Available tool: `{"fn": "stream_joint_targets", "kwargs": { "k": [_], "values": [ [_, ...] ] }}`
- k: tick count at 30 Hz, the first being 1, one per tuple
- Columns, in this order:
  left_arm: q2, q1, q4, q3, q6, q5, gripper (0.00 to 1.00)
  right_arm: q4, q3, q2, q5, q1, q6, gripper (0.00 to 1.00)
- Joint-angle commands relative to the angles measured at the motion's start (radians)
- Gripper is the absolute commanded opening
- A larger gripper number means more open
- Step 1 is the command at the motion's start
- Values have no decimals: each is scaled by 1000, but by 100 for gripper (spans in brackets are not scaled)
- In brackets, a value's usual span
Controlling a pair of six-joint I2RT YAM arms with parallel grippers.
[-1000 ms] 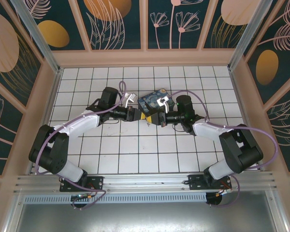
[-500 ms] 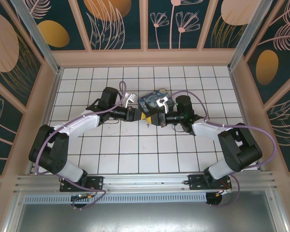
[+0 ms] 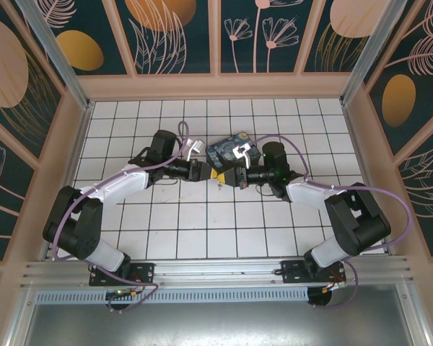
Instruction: Unlock a padlock with a key
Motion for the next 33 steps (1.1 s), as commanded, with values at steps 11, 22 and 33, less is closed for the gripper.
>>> {"fn": "stream_joint_targets", "kwargs": {
  "k": [11, 22, 33],
  "values": [
    [-32, 5, 42, -27, -1, 33, 14, 78, -21, 30, -55, 9, 38, 2],
    [-41, 5, 111, -53, -70, 3, 0, 77, -18, 35, -43, 5, 46, 20],
    [-35, 21, -30, -16, -302, -183, 0, -315, 12, -189, 380, 26, -381, 47]
  ]
}}
